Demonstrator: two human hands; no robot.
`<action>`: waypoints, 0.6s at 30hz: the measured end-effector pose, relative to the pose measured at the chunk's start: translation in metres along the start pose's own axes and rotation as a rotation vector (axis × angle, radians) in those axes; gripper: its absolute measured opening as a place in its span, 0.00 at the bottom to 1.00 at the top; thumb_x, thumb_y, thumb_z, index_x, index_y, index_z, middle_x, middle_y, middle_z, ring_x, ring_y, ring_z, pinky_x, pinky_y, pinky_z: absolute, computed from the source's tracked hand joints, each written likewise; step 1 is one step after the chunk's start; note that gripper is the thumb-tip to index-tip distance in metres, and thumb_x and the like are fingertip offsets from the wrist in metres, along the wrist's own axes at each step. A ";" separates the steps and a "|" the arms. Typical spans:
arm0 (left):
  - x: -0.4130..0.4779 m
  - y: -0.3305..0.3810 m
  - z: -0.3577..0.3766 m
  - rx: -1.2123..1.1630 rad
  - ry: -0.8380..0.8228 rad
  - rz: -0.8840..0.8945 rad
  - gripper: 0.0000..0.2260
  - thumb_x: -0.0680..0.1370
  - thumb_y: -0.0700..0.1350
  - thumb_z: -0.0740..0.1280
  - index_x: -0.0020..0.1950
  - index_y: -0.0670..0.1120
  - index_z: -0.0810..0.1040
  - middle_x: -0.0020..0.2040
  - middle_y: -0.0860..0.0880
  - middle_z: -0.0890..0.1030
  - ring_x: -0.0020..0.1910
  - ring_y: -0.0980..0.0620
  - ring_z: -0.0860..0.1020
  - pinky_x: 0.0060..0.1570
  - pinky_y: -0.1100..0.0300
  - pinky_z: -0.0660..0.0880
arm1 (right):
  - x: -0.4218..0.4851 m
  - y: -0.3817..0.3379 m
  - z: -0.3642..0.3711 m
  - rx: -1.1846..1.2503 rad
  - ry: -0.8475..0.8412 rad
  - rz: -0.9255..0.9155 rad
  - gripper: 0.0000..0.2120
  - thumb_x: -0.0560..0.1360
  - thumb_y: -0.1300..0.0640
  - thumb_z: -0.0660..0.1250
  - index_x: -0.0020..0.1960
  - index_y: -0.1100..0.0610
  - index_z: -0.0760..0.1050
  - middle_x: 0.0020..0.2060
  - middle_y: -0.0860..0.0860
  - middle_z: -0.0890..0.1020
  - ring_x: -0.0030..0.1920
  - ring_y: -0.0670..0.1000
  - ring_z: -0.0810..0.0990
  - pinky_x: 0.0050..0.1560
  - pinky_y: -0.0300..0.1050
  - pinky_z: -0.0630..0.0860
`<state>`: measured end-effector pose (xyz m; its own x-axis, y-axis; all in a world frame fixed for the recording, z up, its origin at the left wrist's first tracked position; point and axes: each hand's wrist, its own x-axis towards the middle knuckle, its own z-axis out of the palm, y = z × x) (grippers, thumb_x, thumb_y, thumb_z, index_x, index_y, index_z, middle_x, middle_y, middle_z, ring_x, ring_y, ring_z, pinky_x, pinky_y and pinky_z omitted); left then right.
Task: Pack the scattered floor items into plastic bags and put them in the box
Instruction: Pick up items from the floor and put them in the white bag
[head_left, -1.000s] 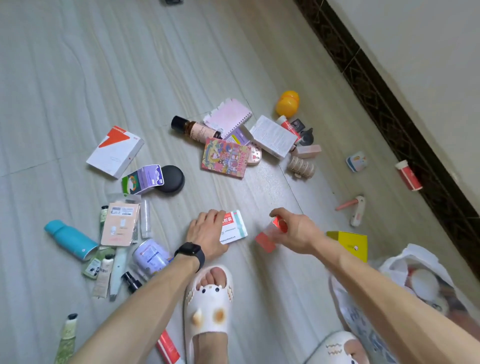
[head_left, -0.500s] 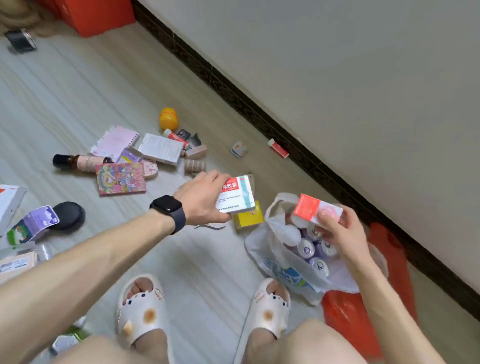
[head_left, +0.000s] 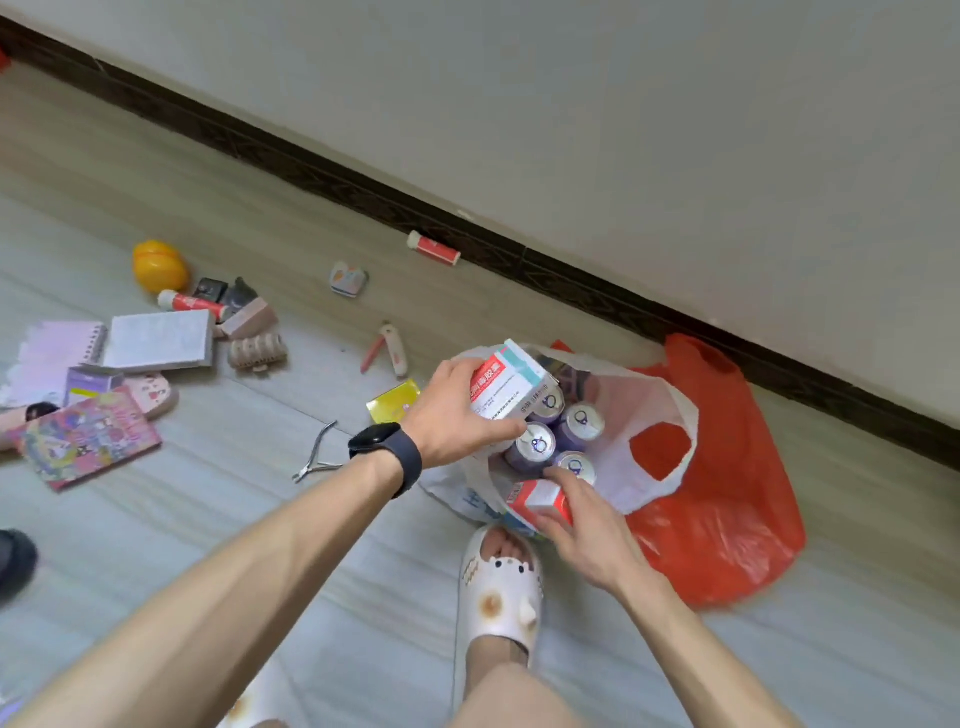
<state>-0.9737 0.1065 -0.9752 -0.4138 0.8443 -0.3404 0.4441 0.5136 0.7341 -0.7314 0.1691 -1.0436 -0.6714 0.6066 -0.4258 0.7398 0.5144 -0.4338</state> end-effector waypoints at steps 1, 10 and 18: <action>0.002 -0.001 0.008 -0.049 0.003 -0.031 0.38 0.63 0.65 0.75 0.69 0.52 0.68 0.59 0.53 0.73 0.57 0.54 0.75 0.59 0.56 0.74 | 0.001 0.003 0.002 -0.053 -0.047 0.001 0.27 0.77 0.43 0.64 0.74 0.44 0.60 0.69 0.47 0.73 0.67 0.52 0.73 0.60 0.50 0.73; -0.002 0.006 0.019 -0.253 0.000 -0.081 0.40 0.64 0.67 0.72 0.71 0.55 0.67 0.58 0.59 0.77 0.57 0.57 0.77 0.59 0.57 0.75 | 0.026 -0.025 0.000 0.129 0.034 0.047 0.39 0.72 0.41 0.68 0.77 0.42 0.53 0.66 0.46 0.74 0.64 0.50 0.74 0.57 0.52 0.75; -0.014 0.000 0.044 0.364 -0.157 0.156 0.42 0.65 0.69 0.70 0.74 0.54 0.59 0.63 0.50 0.73 0.58 0.47 0.76 0.53 0.51 0.76 | 0.019 -0.024 -0.044 1.119 0.020 0.282 0.17 0.81 0.40 0.58 0.59 0.49 0.77 0.48 0.53 0.86 0.47 0.58 0.86 0.43 0.52 0.82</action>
<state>-0.9332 0.1011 -0.9963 -0.2056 0.9149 -0.3475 0.7553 0.3741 0.5381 -0.7597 0.1953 -1.0063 -0.4802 0.6290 -0.6114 0.4041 -0.4601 -0.7906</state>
